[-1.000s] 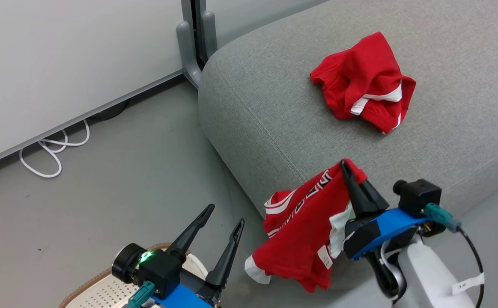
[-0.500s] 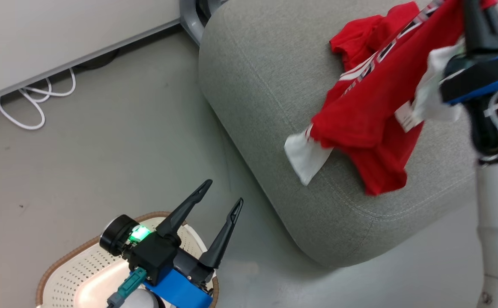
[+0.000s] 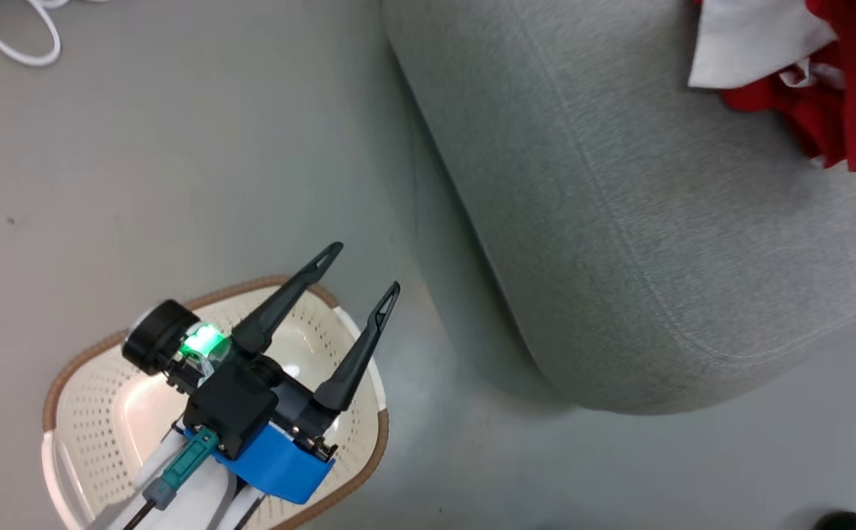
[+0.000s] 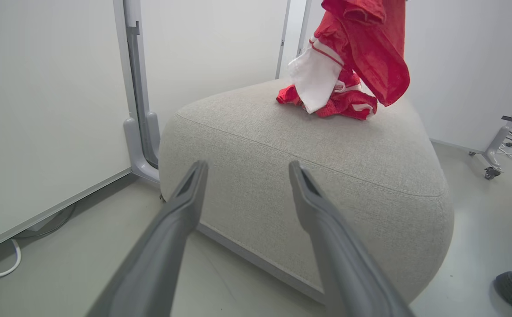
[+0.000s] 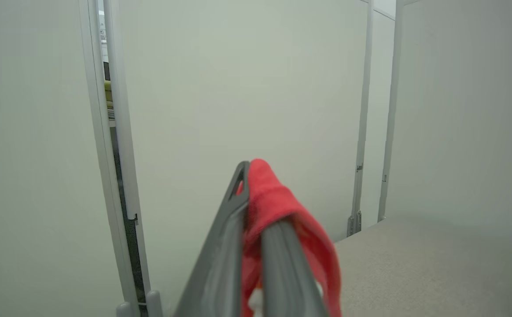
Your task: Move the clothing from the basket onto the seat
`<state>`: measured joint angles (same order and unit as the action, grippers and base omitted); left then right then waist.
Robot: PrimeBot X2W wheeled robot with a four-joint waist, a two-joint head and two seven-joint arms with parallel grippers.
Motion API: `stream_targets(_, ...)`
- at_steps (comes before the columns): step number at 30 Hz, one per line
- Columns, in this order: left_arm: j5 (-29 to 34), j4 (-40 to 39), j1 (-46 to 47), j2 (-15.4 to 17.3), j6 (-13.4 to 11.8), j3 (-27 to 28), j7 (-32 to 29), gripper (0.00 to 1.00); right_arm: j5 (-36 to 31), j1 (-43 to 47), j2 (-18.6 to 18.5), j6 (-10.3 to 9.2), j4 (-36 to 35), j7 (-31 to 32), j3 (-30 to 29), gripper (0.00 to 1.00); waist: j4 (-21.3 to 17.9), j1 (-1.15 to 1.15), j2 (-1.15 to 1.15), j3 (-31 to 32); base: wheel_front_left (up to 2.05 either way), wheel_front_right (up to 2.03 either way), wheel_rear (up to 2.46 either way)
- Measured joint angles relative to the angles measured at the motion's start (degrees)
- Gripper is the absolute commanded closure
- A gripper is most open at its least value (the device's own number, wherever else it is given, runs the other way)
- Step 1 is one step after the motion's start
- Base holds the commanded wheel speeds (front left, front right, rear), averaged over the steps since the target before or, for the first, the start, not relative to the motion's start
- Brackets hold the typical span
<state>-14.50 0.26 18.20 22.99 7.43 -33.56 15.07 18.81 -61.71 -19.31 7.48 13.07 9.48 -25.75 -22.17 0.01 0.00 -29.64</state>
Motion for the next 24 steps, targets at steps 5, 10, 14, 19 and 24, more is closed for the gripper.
stream_targets(5,1.27,-2.50,2.08,1.90,0.00,-0.93,0.00,0.00,-1.99,1.51,-0.18,0.01,3.86,-2.78,-1.88,1.00,1.46,0.00,0.00,-4.27,0.00,0.00,0.00)
stream_targets(10,1.82,-4.31,3.32,3.20,-0.01,-0.62,-0.02,0.00,-3.67,5.77,1.79,0.00,11.27,-7.32,-4.05,1.00,2.76,0.00,0.00,-7.22,0.00,0.00,0.00)
stream_targets(14,1.79,-4.81,3.41,3.54,-0.10,-0.52,-0.45,0.00,-5.53,8.21,2.92,0.00,18.17,-10.57,-4.45,1.00,3.53,0.00,0.00,-8.37,0.00,0.00,0.00)
stream_targets(19,1.38,-4.94,3.39,3.63,-0.55,-0.47,-0.63,0.00,-7.93,8.78,2.65,0.00,24.83,-13.17,-5.63,1.00,4.18,0.00,0.00,-8.38,0.00,0.00,0.00)
stream_targets(24,0.96,-4.80,3.21,3.67,-0.87,-0.36,-0.60,0.00,-8.90,8.50,2.55,0.00,28.73,-14.56,-5.77,0.53,4.38,0.00,0.00,-7.67,0.00,0.00,0.00)
